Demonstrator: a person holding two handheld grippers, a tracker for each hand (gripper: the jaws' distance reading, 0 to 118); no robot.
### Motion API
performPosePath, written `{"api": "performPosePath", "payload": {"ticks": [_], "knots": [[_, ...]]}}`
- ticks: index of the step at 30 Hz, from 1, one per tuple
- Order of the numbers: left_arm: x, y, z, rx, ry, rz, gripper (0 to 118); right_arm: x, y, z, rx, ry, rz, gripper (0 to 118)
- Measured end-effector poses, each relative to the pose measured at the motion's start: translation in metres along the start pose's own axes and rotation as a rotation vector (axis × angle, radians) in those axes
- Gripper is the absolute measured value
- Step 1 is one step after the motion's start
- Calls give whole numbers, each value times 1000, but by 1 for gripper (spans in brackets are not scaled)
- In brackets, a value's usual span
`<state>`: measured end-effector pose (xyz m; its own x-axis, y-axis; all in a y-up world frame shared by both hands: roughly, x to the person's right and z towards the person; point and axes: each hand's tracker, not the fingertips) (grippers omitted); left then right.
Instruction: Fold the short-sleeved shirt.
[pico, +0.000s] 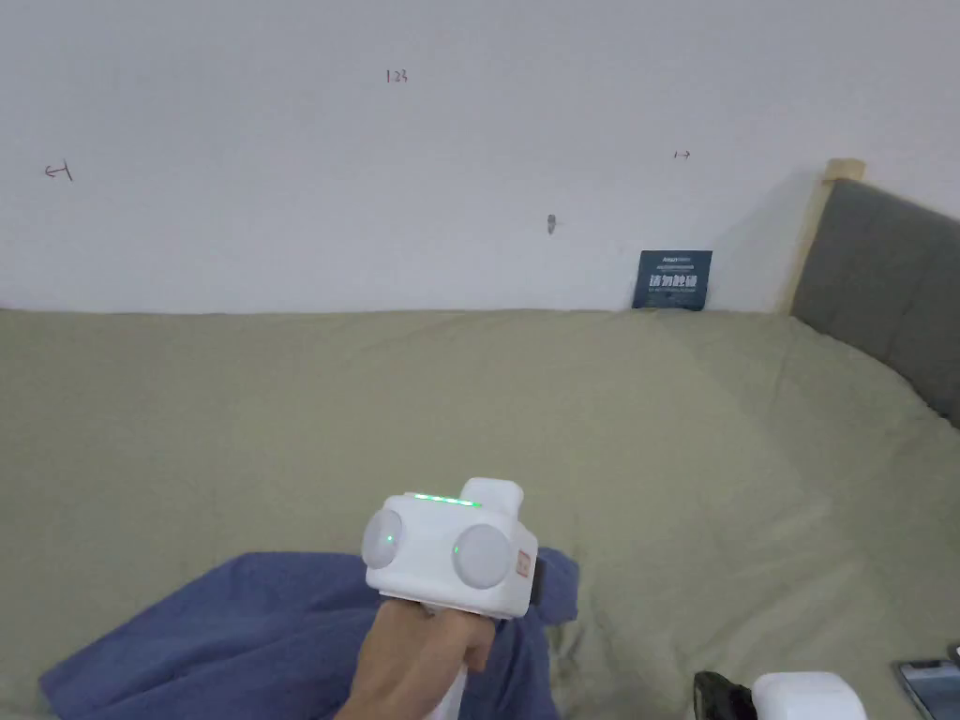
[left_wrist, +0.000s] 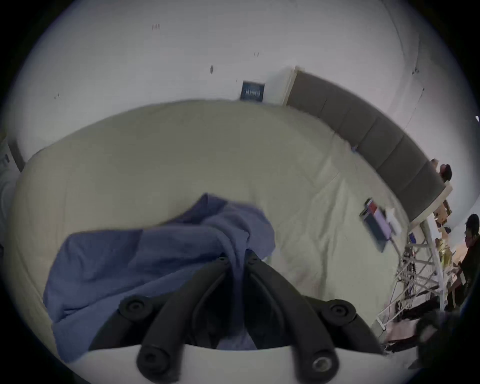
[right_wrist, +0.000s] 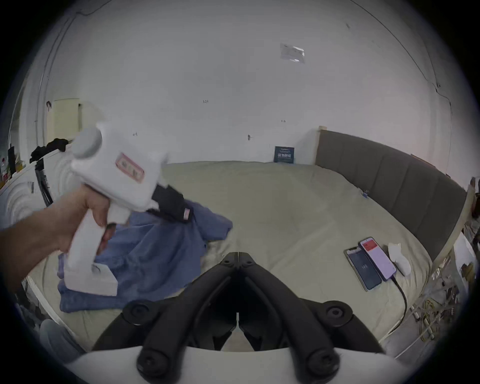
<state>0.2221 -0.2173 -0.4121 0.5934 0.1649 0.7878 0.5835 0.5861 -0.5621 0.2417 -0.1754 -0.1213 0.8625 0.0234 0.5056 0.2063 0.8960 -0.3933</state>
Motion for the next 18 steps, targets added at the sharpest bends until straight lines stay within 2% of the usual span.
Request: {"api": "performPosePath", "payload": {"ticks": [3, 4, 6, 8, 11, 14, 16, 17, 18], "knots": [[-14, -15, -23, -19, 27, 32, 9, 3, -5, -9, -19, -7, 1, 1], [-16, -21, -22, -12, 44, 56, 30, 3, -6, -11, -23, -6, -1, 1], [-25, -27, -23, -27, 83, 61, 118, 2, -5, -14, -27, -2, -4, 1], [-34, -36, -3, 42, 96, 64, 110, -1, -2, -13, -19, 3, 1, 1], [-48, -48, 39, 113, 131, 90, 110, -6, 7, -5, 13, 18, 1, 1], [-49, -78, 144, 277, 206, 93, 95, -10, 13, 9, 46, 36, 10, 1], [-54, -100, 196, 387, 280, 98, 73, -12, 15, 20, 69, 43, 18, 1], [-54, -114, 224, 432, 323, 102, 57, -12, 16, 26, 80, 45, 18, 1], [-53, -126, 248, 469, 355, 89, 15, -14, 18, 31, 89, 54, 18, 1]]}}
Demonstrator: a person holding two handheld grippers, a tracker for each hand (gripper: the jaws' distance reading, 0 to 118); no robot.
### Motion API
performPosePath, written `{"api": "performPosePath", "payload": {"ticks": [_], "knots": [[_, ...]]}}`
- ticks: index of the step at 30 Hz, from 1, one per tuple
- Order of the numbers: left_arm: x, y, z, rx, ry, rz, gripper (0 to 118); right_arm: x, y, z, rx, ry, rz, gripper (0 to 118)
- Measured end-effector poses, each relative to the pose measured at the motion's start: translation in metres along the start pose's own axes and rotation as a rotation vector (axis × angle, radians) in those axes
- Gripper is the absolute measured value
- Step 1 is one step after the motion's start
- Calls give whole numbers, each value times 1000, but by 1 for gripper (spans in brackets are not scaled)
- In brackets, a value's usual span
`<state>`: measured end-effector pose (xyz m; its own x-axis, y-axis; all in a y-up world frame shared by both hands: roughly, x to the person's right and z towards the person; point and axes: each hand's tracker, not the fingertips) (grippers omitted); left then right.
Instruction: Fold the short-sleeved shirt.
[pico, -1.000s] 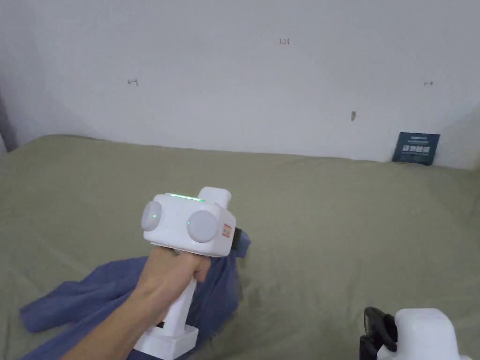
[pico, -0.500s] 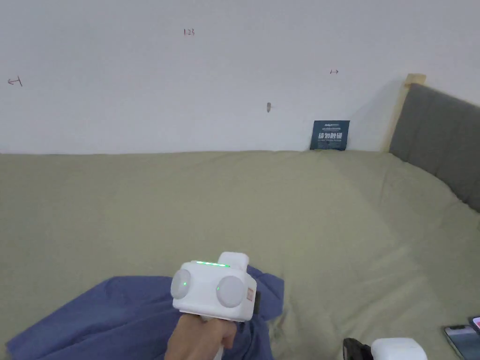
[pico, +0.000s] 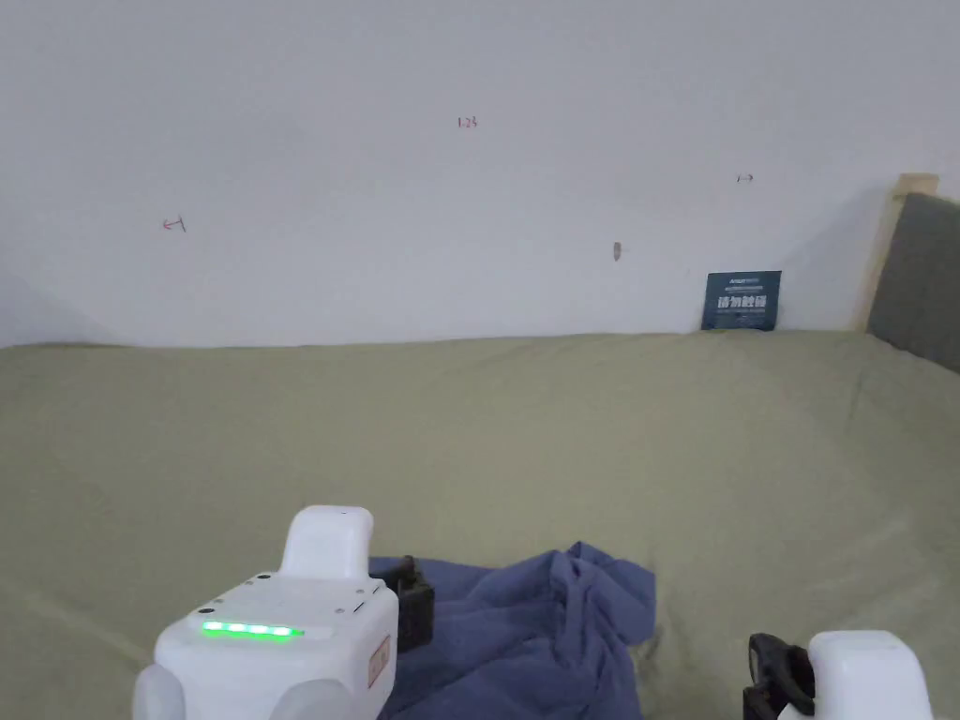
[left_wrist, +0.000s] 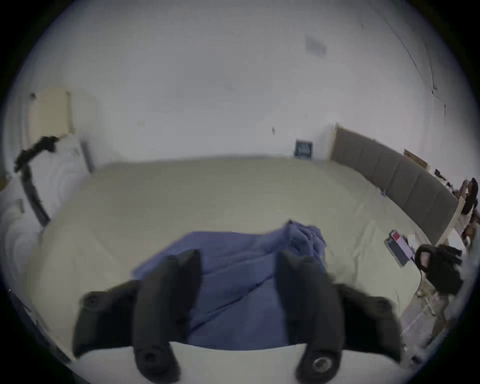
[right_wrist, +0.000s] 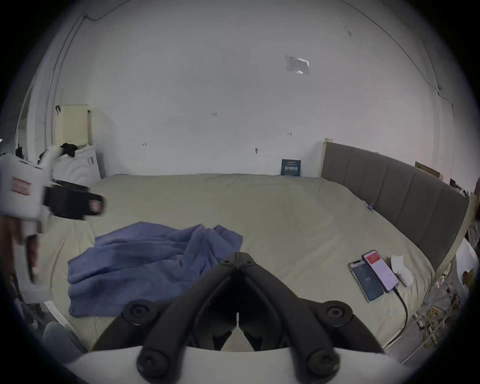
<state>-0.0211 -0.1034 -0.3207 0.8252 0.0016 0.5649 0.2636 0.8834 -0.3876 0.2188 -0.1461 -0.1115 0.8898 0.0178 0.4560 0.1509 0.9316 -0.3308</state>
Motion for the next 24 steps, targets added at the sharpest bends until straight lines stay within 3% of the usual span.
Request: {"api": "performPosePath", "payload": {"ticks": [1, 9, 18, 24], "knots": [[-9, -1, 25, 32, 25, 4, 0, -2, 2, 6, 10, 7, 2, 1], [-55, -28, 150, 227, 206, 73, 0, -19, 11, 44, 88, 31, 23, 1], [-80, -41, 146, 202, 224, 72, 0, -36, 15, 46, 104, 59, 19, 1], [-118, -62, 100, -5, 202, 67, 0, -45, 13, 32, 81, 82, 22, 1]]}}
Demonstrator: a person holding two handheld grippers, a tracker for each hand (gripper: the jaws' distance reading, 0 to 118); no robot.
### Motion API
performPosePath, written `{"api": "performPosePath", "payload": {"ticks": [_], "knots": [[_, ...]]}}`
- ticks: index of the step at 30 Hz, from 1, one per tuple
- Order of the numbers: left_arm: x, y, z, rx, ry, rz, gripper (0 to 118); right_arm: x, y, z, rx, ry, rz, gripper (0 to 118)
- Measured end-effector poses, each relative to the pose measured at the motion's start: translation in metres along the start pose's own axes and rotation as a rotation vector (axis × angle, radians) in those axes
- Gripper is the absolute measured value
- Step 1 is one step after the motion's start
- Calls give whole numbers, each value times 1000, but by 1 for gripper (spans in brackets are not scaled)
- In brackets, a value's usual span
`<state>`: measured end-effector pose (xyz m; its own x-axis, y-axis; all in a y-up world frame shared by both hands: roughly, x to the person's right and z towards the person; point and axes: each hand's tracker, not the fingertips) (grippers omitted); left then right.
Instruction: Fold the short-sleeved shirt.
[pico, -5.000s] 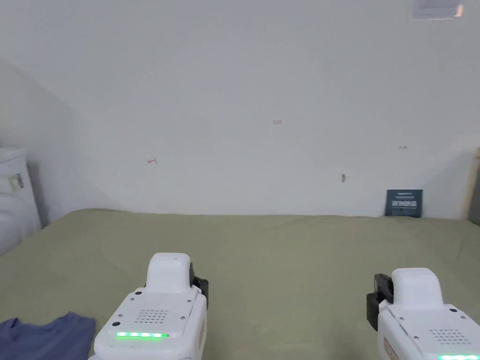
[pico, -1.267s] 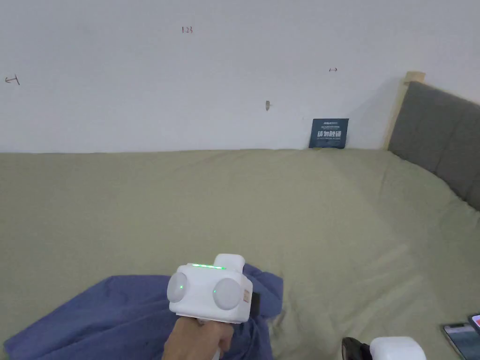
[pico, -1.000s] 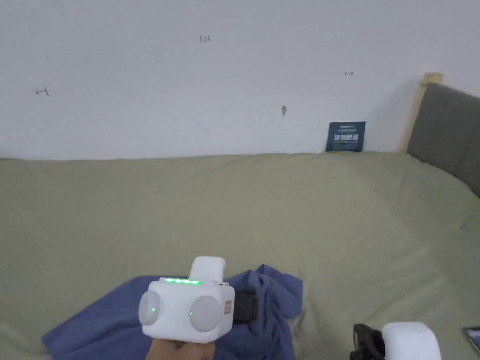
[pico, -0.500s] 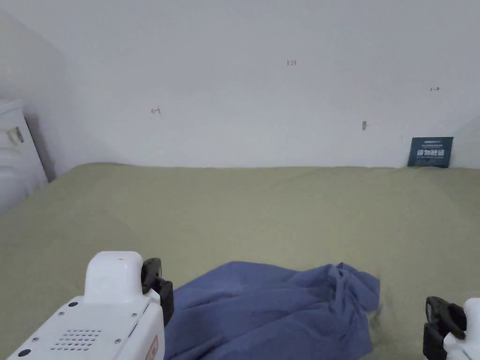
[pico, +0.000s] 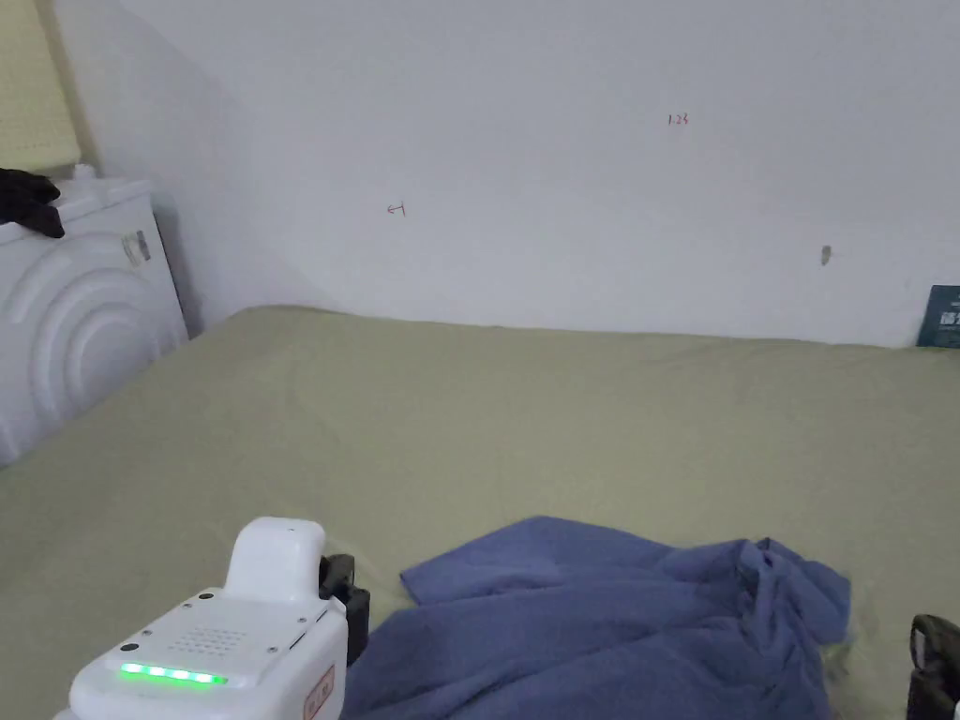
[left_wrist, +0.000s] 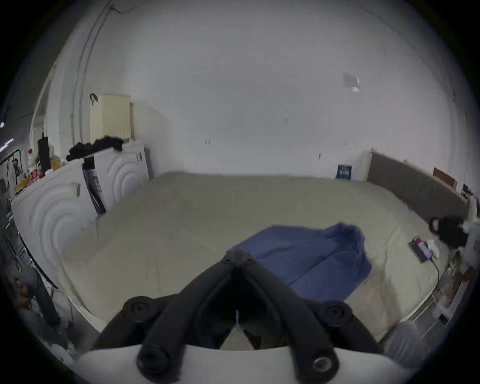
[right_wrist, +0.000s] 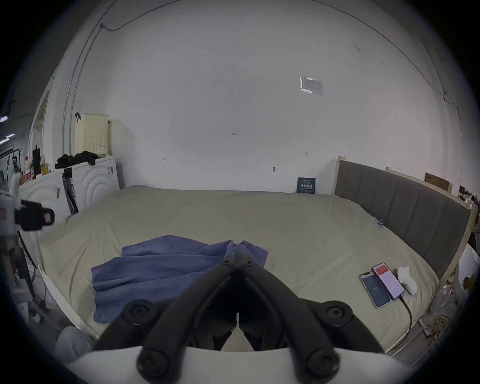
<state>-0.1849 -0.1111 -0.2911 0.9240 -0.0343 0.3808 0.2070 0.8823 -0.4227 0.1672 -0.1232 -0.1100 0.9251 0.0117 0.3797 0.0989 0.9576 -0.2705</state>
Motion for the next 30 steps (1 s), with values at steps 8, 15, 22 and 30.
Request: {"api": "performPosePath", "payload": {"ticks": [8, 15, 22, 30], "knots": [[-52, -46, -143, -392, -19, 49, 0, -11, -15, -36, -81, 18, 18, 1], [-50, -67, -210, -544, 2, 31, 113, -12, -27, -59, -144, 28, 57, 1], [-45, -73, -210, -573, 36, 52, 99, -1, -38, -66, -186, 24, 29, 1], [-40, -59, -198, -500, -21, 6, 0, 31, -36, -97, -242, -29, -29, 1]]}}
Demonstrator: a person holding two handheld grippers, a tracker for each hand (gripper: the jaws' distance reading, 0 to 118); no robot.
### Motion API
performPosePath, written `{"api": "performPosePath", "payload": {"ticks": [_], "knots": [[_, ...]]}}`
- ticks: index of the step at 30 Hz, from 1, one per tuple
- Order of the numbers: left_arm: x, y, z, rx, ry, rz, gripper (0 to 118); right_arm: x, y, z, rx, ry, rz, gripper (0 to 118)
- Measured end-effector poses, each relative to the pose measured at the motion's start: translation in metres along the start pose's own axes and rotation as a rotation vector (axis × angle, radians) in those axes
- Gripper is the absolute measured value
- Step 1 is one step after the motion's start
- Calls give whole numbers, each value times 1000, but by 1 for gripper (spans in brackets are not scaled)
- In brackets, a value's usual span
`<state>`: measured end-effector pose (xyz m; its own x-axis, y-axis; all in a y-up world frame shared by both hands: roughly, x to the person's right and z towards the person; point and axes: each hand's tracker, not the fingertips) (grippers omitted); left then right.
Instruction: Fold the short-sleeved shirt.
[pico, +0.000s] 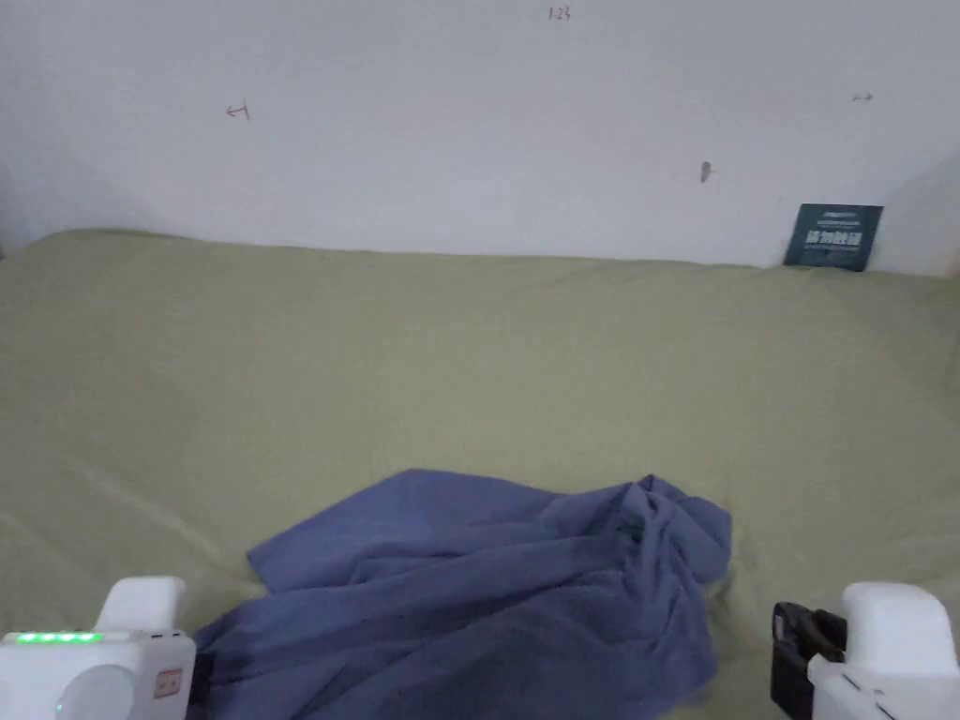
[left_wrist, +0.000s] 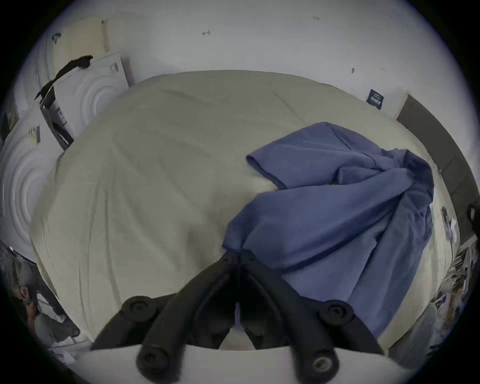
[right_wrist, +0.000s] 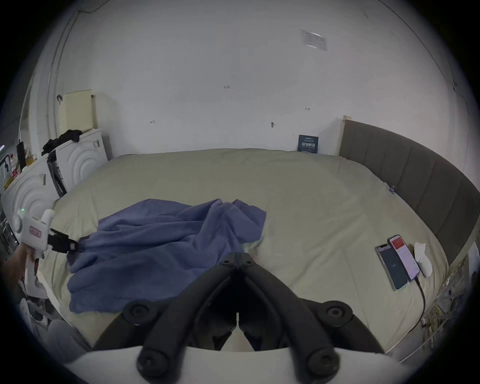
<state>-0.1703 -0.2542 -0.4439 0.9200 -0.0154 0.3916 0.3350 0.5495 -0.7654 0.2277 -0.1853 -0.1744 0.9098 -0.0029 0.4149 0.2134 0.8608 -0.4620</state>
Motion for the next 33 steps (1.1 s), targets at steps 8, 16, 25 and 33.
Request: {"api": "performPosePath", "payload": {"ticks": [8, 16, 25, 33], "knots": [[7, -3, 3, 17, -14, 22, 0, 48, 56, -126, -118, -6, 29, 1], [12, -2, 3, 0, -26, 40, 0, 75, 73, -253, -404, 115, 32, 88], [19, 5, 3, -13, -27, 47, 0, 67, 56, -272, -478, 74, 45, 81], [-2, 15, 26, 16, -33, 38, 0, 74, 99, -175, -314, 99, 38, 7]]}}
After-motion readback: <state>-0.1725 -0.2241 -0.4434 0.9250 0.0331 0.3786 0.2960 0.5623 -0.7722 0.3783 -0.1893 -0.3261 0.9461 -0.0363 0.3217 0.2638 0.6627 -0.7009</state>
